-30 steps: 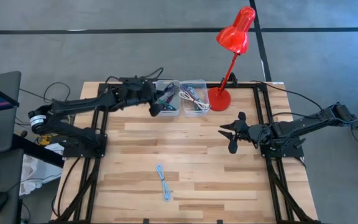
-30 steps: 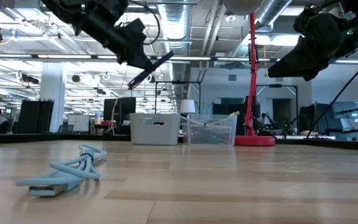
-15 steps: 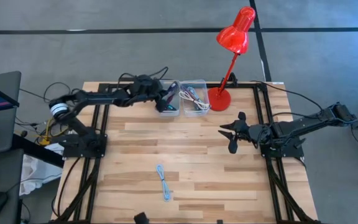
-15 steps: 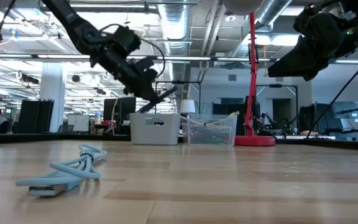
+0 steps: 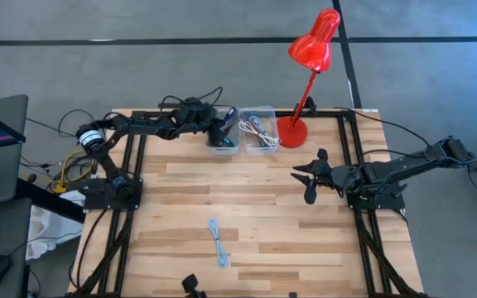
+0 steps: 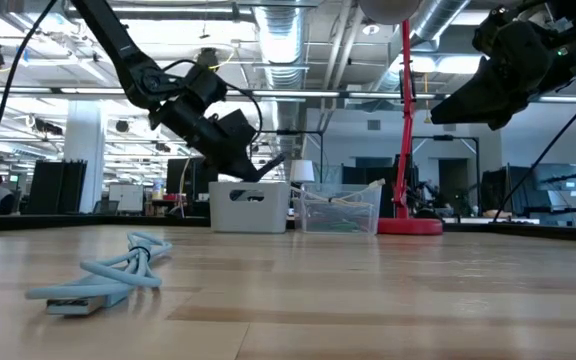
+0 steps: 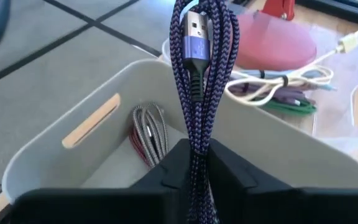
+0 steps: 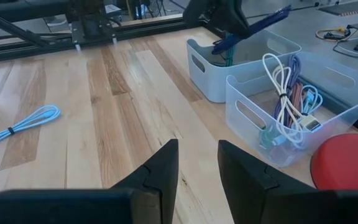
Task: Pick & Place USB Port
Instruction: Put the purple and black charger cable into the gray bin, then put the light blue charger cable into the transparent bin
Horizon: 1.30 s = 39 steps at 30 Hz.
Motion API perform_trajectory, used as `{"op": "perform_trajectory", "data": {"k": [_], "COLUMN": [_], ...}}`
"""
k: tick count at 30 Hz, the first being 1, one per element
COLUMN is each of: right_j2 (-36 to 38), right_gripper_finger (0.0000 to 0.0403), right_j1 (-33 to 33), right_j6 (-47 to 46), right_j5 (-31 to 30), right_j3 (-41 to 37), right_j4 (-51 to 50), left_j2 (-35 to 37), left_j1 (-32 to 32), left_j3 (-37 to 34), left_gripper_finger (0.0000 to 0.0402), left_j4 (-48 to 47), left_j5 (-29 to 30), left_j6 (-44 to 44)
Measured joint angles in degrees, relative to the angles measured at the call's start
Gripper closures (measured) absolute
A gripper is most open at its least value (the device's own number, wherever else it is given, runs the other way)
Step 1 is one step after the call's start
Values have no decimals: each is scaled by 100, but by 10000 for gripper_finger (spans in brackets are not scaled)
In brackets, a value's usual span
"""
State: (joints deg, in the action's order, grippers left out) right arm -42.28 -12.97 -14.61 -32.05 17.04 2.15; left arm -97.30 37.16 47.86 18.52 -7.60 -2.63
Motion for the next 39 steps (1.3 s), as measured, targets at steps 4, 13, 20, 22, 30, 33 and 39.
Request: {"op": "perform_trajectory", "data": {"k": [4,13,20,22,30,33,39], "right_j2": [0,0,0,0,0,0,-1], "right_gripper_finger": [297,297,297,297,297,297,297], "right_j1": [0,0,0,0,95,114,101], "right_j6": [0,-2,0,1,-77,-241,-259], "right_j5": [-2,0,0,0,-61,-11,219], "right_j3": [0,0,0,0,0,0,0], "right_j4": [-1,-1,-6,-8,2,1,66], "left_j2": [17,61,866,1219,2518,2963,3561], "left_j1": [-1,3,-262,-448,-1357,-1716,-2400], "left_j3": [2,2,2,2,2,2,-89], "left_gripper_finger": [297,242,268,277,290,291,291], "left_j4": [223,274,-1331,-2009,-2729,-3084,-3852], "left_j5": [67,-63,-1146,-1060,-999,-998,-997], "left_j6": [15,8,-862,-1309,-1363,-1358,-1021]}}
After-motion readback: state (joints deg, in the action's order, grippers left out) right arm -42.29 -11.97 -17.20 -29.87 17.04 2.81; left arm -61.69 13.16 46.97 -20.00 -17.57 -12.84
